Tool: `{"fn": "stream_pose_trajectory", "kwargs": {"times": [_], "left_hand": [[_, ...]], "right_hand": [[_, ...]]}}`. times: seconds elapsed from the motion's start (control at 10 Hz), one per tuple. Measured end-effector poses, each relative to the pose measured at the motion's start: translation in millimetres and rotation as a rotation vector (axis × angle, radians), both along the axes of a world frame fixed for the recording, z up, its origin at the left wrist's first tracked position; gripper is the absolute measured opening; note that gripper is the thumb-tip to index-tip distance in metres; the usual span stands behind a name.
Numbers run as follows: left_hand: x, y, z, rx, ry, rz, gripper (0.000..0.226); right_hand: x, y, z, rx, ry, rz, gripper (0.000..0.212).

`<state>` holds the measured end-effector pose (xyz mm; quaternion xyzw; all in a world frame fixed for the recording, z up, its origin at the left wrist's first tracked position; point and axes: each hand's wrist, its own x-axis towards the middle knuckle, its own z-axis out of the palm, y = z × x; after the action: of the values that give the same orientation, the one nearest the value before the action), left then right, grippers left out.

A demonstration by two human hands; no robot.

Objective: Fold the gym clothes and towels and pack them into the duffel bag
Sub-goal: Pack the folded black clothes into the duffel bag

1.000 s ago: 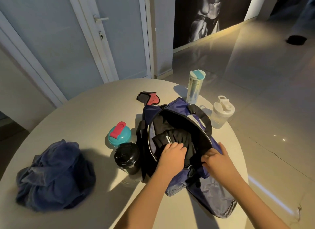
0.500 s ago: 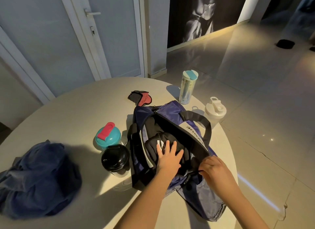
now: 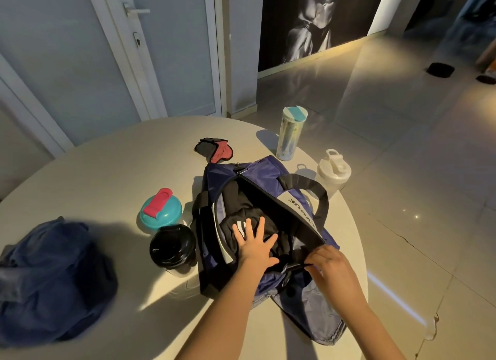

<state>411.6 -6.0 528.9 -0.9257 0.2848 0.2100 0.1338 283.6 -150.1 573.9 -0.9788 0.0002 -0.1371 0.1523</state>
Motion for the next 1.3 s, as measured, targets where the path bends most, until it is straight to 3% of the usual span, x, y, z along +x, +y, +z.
{"fn": "stream_pose_trajectory", "kwargs": {"times": [0.1,0.3,0.5,0.6,0.8,0.9,1.0,1.1,1.2,1.3], "left_hand": [[-4,12,4,0.008,-0.003,-0.062,0.063],[-13,27,38,-0.182,0.086,-0.087,0.045],[-53,63,55,-0.528,-0.096,-0.123,0.042],[-73,95,59,-0.734,-0.291,-0.121,0.036],[-100,176,64,-1.016,-0.374,0.244,0.030],[-99,228,57,-1.007,-0.386,0.516,0.038],[-86,296,49,-0.911,-0.158,0.792,0.043],[-71,355,45,-0.823,-0.264,0.849,0.018],[-46,405,37,-0.825,-0.369,0.835,0.016],[-17,443,38,-0.693,-0.387,0.837,0.042]], "right_hand": [[1,10,3,0.014,-0.003,-0.007,0.029],[-1,23,7,0.028,-0.011,-0.018,0.028],[-8,51,6,0.196,0.034,-0.144,0.019],[-11,75,10,0.257,0.016,-0.179,0.020],[-4,133,25,0.380,-0.043,-0.069,0.022],[-2,169,28,0.403,-0.001,0.026,0.022],[5,211,28,0.402,0.086,0.126,0.021],[19,259,25,0.391,0.211,0.233,0.028],[43,307,20,0.332,0.350,0.318,0.033],[73,352,17,0.272,0.446,0.352,0.034]]}}
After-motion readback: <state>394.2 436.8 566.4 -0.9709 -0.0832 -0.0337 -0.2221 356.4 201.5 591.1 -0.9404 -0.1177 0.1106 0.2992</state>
